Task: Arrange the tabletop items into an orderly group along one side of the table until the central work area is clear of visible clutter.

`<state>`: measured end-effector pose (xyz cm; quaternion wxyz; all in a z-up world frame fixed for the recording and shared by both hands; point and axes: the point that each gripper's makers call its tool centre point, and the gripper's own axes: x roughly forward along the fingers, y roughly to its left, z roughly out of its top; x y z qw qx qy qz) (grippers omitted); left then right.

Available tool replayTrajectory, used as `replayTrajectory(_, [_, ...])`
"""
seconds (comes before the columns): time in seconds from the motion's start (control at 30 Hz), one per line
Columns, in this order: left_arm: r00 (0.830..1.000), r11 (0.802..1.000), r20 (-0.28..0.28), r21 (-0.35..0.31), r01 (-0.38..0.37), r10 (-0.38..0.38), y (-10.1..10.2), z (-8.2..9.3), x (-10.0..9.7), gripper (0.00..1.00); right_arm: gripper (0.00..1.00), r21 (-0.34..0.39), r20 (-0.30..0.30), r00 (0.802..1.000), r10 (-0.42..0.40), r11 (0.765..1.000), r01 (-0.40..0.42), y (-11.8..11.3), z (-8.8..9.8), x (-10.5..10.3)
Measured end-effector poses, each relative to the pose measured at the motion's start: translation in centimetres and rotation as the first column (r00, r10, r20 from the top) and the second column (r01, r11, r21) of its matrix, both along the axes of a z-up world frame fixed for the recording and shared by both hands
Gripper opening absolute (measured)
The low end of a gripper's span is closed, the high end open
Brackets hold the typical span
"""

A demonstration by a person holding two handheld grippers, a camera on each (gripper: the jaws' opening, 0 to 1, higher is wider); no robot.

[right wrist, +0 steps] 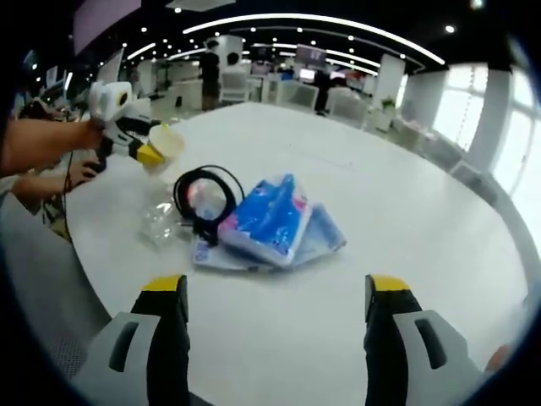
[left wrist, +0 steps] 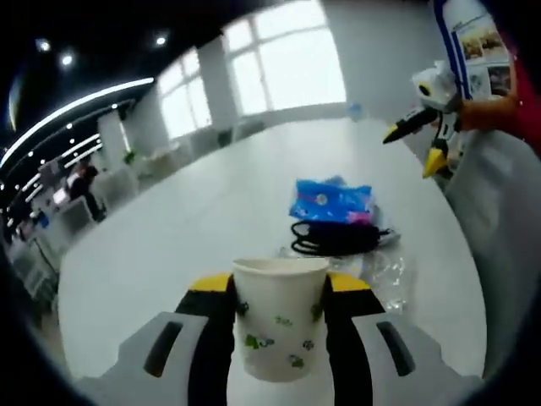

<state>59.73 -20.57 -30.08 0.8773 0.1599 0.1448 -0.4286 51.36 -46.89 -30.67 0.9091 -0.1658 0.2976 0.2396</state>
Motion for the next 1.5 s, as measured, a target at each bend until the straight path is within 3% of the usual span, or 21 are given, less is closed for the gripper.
replayTrajectory(0.13, [0.998,0.997,0.024,-0.064,-0.053,0.055,0.0,0.8,0.3,0.38,0.85,-0.003,-0.006,1.000,0.008,1.000,-0.008,0.1,-0.1,-0.1])
replayTrajectory(0.2, [0.995,0.989,0.041,-0.119,-0.089,0.095,0.1,1.4,0.5,0.38,0.85,-0.004,-0.009,1.000,0.008,1.000,-0.008,0.1,-0.2,-0.2])
replayTrajectory(0.47, [0.978,0.957,0.082,-0.238,-0.168,0.192,0.3,2.3,0.7,0.37,0.85,-0.014,-0.031,0.999,0.027,1.000,-0.027,0.5,-0.8,-0.5])
replayTrajectory(0.57, [0.970,0.927,0.074,-0.320,-0.197,0.232,0.6,2.8,0.8,0.38,0.85,-0.019,-0.040,0.999,0.037,0.999,-0.038,0.7,-1.1,-0.6])
replayTrajectory(0.67, [0.949,0.886,0.069,-0.383,-0.260,0.308,1.6,2.8,1.4,0.38,0.85,-0.027,-0.053,0.998,0.044,0.999,-0.046,0.8,-1.4,-0.8])
replayTrajectory(0.9, [0.915,0.852,0.083,-0.405,-0.331,0.395,2.9,1.8,3.0,0.38,0.84,-0.045,-0.086,0.995,0.052,0.997,-0.057,0.8,-2.3,-1.1])
replayTrajectory(0.97, [0.903,0.833,0.067,-0.420,-0.361,0.425,3.3,1.2,3.8,0.38,0.84,-0.046,-0.091,0.994,0.056,0.997,-0.060,0.9,-2.4,-1.1])
replayTrajectory(1.13, [0.887,0.814,0.059,-0.428,-0.393,0.458,3.1,0.2,5.3,0.38,0.84,-0.052,-0.108,0.993,0.054,0.997,-0.060,0.7,-2.9,-1.2])
replayTrajectory(1.4, [0.858,0.804,0.093,-0.410,-0.430,0.506,3.1,-0.9,7.1,0.38,0.83,-0.063,-0.130,0.990,0.058,0.996,-0.067,0.7,-3.4,-1.5])
replayTrajectory(1.5, [0.856,0.806,0.105,-0.410,-0.426,0.506,2.5,-0.7,7.3,0.38,0.83,-0.061,-0.131,0.990,0.056,0.996,-0.065,0.6,-3.4,-1.5])
